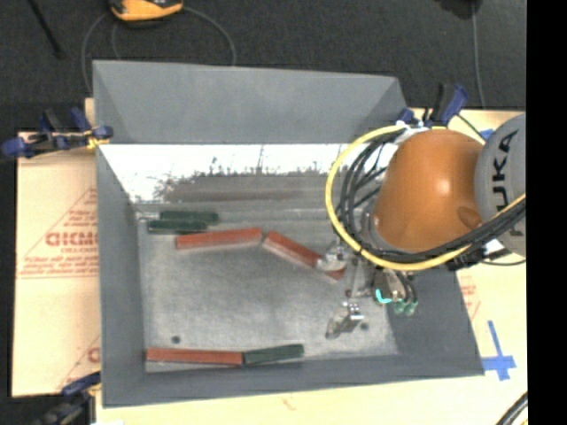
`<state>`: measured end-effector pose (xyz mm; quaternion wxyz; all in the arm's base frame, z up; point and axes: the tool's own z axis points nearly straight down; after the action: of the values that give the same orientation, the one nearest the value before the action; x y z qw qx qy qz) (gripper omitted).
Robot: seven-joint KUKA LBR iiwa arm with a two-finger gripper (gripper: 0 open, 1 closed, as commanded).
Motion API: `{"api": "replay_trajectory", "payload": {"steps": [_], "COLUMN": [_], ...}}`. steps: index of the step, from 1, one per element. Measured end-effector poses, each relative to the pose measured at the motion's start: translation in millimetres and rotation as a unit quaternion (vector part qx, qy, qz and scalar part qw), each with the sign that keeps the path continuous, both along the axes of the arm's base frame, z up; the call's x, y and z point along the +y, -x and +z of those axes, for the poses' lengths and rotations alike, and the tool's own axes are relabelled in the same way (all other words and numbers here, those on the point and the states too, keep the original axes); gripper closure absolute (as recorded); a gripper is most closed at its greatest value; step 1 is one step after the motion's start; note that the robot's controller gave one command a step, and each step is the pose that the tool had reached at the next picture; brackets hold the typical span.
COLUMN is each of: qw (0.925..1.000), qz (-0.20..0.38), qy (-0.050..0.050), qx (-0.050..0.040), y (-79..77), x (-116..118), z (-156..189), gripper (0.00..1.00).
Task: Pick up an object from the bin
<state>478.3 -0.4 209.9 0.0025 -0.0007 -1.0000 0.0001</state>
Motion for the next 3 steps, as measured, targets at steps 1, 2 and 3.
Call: {"api": "replay_trajectory", "payload": {"steps": [1, 2, 3], "qw": [1.0, 0.9993, 0.9984], "qz": [0.0, -0.037, -0.057], "qy": [0.0, 0.0, -0.002], "qx": [-0.004, -0.0069, -0.0052], "y": [-1.7, -41.3, -66.1], "x": [0.0, 27.0, 24.0], "z": [3.6, -25.5, -55.7], "gripper": [0.0, 0.0, 0.0]}}
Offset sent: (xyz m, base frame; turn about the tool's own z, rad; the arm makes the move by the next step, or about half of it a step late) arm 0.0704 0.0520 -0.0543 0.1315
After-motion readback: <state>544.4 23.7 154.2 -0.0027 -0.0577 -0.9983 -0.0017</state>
